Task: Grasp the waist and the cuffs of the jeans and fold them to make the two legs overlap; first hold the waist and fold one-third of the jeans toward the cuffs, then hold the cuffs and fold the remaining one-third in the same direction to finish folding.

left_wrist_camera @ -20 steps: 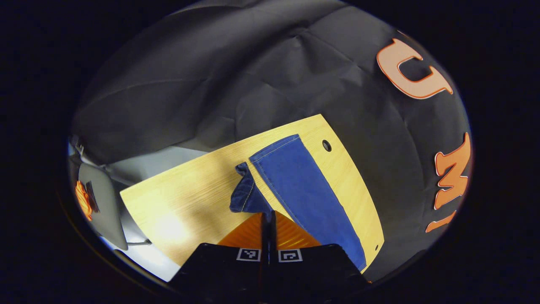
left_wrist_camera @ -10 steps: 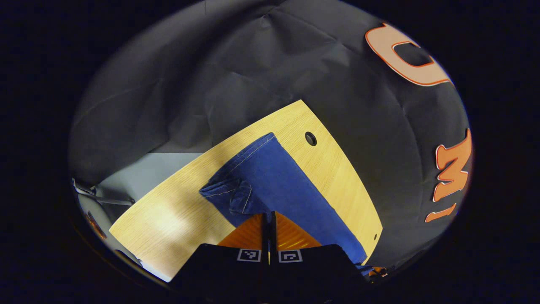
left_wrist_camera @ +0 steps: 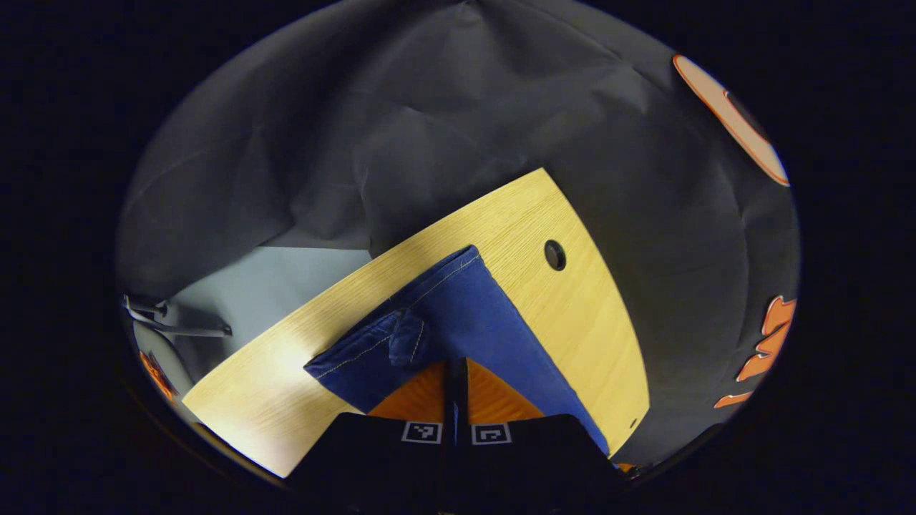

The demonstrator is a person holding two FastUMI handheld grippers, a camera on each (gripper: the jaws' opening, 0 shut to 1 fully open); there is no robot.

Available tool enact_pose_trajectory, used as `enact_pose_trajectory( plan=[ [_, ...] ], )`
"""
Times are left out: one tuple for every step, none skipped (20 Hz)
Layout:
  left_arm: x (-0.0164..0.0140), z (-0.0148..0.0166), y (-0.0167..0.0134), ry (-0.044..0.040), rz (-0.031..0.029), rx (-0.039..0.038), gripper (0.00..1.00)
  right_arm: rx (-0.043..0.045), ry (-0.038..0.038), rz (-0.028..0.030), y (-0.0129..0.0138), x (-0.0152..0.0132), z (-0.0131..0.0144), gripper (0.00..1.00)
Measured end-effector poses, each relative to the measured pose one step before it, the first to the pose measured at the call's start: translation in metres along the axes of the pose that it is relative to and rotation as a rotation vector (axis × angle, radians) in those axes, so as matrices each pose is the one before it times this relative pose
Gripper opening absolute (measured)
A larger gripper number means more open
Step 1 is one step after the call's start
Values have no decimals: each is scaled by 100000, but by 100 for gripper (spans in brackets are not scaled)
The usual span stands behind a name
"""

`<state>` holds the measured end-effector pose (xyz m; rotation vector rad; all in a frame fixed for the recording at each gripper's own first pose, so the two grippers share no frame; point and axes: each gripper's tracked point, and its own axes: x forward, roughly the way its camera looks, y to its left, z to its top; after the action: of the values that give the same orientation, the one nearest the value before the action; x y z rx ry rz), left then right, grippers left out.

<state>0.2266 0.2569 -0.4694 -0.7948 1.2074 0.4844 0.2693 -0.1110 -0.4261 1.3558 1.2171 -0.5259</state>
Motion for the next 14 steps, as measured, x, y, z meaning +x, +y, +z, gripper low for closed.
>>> enact_pose_trajectory(
  plan=[
    [473, -232, -24, 180, 3641, 1841, 0, 1677, 1866, -608, 320, 869, 94, 6],
    [364, 178, -347, -468, 2121, 3948, 1, 459, 1906, -428, 335, 715, 155, 6],
    [142, 383, -426, -1579, 1307, 4709, 3, 373, 1690, -1142, 112, 473, 122, 6],
    [-38, 468, -594, -1194, 216, 5961, 4, 791, 2228, -407, 224, 368, 148, 6],
    [-904, 1102, 129, -5368, 1695, 4049, 9, 1952, 2437, 994, 409, -23, 112, 6],
    [-207, 745, -343, -2136, -876, 2278, 14, 2045, 2138, 2340, 535, 82, 129, 6],
    [-264, 723, -281, -2081, -1722, 1135, 26, 1843, 1130, 4401, 770, -189, 315, 6],
    [-349, 692, 330, -3160, 1722, 89, 41, 764, 977, 4922, 1133, 61, 17, 17],
    [-508, 289, -801, -2156, -1400, 695, 56, -297, -575, 5010, 1550, -518, 271, 22],
    [-997, 1052, -594, -3417, -2192, -421, 57, -1199, -1235, 4304, 1260, -73, 268, 37],
    [-1121, 150, -240, -1731, -934, 962, 57, -1820, -593, 1153, 367, -639, -64, 45],
    [-946, 118, -349, -2261, -1101, 2162, 65, -3878, -1470, 80, 76, -429, 42, 57],
    [-1223, -80, -618, -1094, -1306, 3705, 71, -4394, -812, -968, -292, -264, -290, 62],
    [-634, -53, -692, -698, -1167, 4211, 81, -3684, 66, -882, -304, -253, -451, 69]
  ],
)
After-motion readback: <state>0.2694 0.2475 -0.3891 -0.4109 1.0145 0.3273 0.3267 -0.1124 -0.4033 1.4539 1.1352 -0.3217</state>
